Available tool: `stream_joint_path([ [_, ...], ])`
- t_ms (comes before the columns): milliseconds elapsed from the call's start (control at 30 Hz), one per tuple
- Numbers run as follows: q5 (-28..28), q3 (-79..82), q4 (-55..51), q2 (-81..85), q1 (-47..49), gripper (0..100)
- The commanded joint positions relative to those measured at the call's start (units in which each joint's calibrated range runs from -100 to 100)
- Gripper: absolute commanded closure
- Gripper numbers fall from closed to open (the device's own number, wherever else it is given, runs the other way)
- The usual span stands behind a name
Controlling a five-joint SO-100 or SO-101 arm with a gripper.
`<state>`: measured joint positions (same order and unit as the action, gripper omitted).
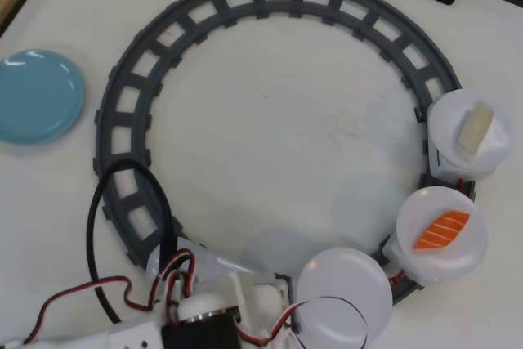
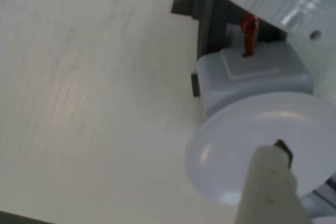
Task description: Pick up the sushi from the Shinkansen and put it on the blue dish
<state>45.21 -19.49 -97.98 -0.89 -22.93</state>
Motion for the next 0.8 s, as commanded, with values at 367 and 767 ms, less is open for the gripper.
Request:
stream_joint_path([
  [367, 6.35, 1.63, 0.02, 0.26, -0.67, 73],
  [767, 9.54, 6.86, 9.96, 0.18, -4.98, 73],
])
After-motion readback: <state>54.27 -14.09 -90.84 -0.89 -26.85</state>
